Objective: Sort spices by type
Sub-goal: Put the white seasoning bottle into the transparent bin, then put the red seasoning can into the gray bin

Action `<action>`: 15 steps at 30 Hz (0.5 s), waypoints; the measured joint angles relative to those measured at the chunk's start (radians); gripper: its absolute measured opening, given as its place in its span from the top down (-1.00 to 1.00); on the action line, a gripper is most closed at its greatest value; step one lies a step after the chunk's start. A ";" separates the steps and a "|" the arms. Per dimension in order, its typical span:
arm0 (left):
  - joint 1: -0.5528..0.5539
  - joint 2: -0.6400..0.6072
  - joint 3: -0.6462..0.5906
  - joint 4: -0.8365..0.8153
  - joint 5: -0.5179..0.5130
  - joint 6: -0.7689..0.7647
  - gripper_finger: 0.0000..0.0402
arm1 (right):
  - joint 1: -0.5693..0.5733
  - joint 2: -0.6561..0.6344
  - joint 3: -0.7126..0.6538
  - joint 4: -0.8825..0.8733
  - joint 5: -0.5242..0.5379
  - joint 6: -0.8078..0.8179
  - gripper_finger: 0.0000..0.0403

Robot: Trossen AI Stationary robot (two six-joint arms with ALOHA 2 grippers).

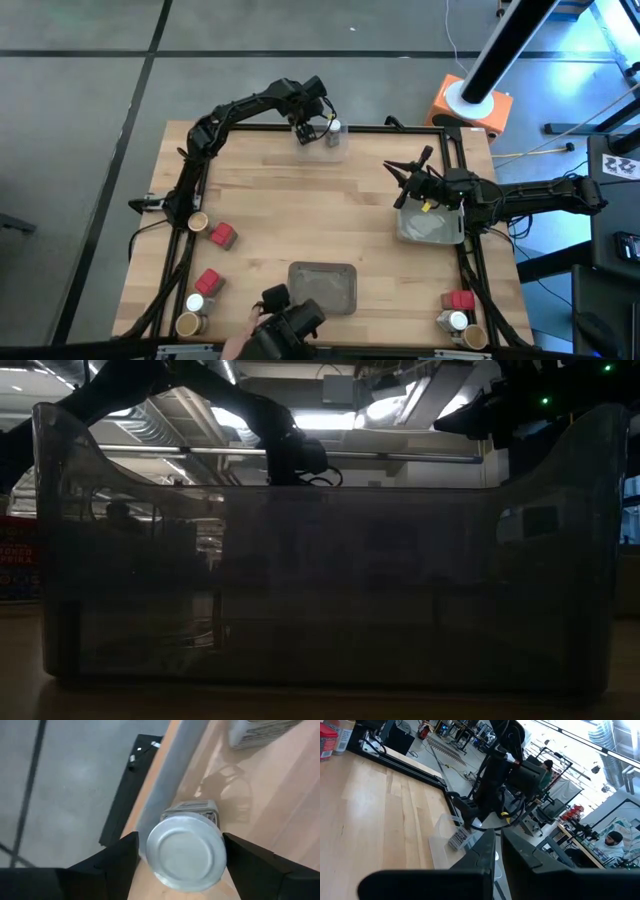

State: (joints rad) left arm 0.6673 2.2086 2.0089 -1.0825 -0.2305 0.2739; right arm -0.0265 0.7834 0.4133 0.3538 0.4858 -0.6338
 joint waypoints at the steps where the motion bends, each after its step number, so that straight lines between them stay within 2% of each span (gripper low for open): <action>1: -0.002 -0.001 0.002 0.001 -0.017 -0.001 -0.36 | 0.000 0.000 0.000 0.000 0.000 0.000 0.84; 5: -0.016 -0.013 0.009 -0.008 -0.088 0.012 -0.40 | 0.000 0.000 0.000 -0.001 0.000 0.000 0.84; 15: -0.049 -0.085 0.035 -0.033 -0.089 -0.019 -0.38 | 0.000 0.000 0.000 -0.002 0.000 0.000 0.84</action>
State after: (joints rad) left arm 0.6185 2.1238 2.0438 -1.1154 -0.3191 0.2552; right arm -0.0269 0.7834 0.4133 0.3516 0.4858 -0.6338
